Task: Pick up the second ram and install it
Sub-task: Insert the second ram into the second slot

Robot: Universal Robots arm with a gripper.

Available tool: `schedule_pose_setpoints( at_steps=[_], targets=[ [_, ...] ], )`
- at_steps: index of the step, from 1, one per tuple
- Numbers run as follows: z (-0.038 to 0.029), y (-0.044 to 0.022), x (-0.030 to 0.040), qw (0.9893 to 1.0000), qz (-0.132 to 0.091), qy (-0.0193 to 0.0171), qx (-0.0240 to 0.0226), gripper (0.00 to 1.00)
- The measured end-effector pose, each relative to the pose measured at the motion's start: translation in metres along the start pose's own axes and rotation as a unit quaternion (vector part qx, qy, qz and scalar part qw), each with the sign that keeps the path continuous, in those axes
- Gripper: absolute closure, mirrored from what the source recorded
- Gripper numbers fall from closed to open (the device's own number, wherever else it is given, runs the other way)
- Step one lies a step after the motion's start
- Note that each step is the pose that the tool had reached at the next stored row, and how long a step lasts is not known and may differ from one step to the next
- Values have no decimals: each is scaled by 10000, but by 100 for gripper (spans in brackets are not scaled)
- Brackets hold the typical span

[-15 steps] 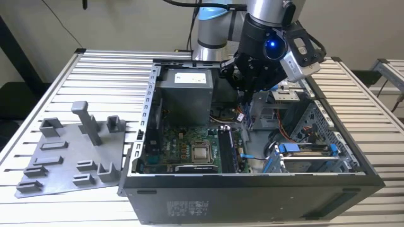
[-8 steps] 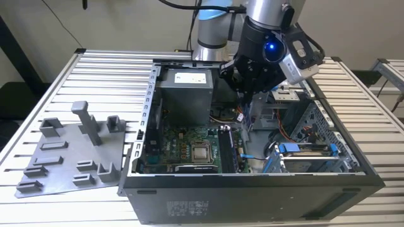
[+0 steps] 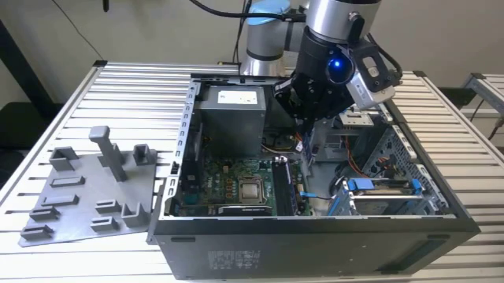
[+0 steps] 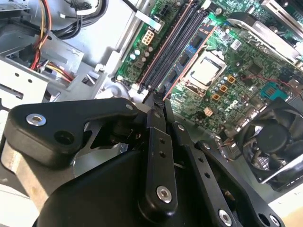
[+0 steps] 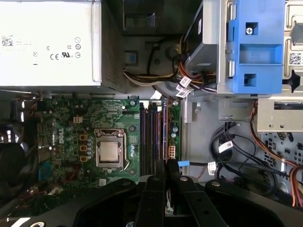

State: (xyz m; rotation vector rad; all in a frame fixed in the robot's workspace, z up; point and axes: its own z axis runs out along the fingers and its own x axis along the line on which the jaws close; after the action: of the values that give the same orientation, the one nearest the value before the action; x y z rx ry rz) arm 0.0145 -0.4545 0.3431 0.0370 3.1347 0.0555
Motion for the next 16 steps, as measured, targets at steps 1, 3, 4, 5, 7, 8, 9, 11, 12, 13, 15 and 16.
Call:
schedule_pose_setpoints(
  at_steps=[1, 3, 4, 5, 7, 8, 9, 11, 12, 13, 15, 16],
  targets=[
    [3, 0, 0, 10000, 0, 0, 0, 86],
    [21, -1, 0, 10000, 0, 0, -1, 86],
    [29, -1, 0, 10000, 0, 0, -1, 86],
    [33, -1, 0, 10000, 0, 0, 0, 86],
    [45, -2, 1, 10000, 0, 2, -2, 86],
    [51, -2, 1, 10000, 1, 6, -2, 86],
    [60, -3, 1, 10000, 1, 7, -2, 86],
    [91, -4, 1, 10000, 0, 9, 2, 86],
    [108, -4, 1, 10000, 0, 8, 2, 86],
    [123, -5, 1, 10000, 0, 8, 3, 86],
    [137, -5, 1, 10000, 0, 7, 3, 86],
    [144, -6, 1, 10000, 0, 6, 3, 86]
  ],
)
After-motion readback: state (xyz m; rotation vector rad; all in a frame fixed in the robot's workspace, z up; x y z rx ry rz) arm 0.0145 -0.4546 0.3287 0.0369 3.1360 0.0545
